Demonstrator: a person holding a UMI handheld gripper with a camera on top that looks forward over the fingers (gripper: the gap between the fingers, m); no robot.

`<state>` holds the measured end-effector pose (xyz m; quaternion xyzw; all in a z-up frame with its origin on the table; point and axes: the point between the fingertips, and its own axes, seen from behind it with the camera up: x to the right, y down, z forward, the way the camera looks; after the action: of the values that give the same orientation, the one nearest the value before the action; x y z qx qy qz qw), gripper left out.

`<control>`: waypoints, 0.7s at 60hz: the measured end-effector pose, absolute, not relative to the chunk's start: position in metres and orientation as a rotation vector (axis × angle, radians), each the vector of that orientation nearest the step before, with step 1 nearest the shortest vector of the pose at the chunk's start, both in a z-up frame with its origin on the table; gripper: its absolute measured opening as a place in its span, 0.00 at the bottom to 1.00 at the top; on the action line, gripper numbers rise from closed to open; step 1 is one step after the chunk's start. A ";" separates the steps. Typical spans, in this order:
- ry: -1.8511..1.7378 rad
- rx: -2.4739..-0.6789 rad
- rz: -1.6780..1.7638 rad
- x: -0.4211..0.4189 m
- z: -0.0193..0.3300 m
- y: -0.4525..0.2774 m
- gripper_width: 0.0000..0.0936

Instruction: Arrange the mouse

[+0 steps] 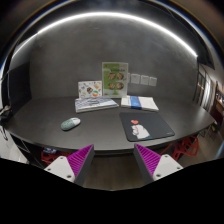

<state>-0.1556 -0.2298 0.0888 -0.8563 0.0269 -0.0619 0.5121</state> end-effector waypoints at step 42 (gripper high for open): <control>-0.267 -2.165 0.227 -0.373 -0.013 -0.036 0.89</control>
<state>-0.3735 -0.0358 -0.0129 -0.8783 -0.1083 0.0920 0.4565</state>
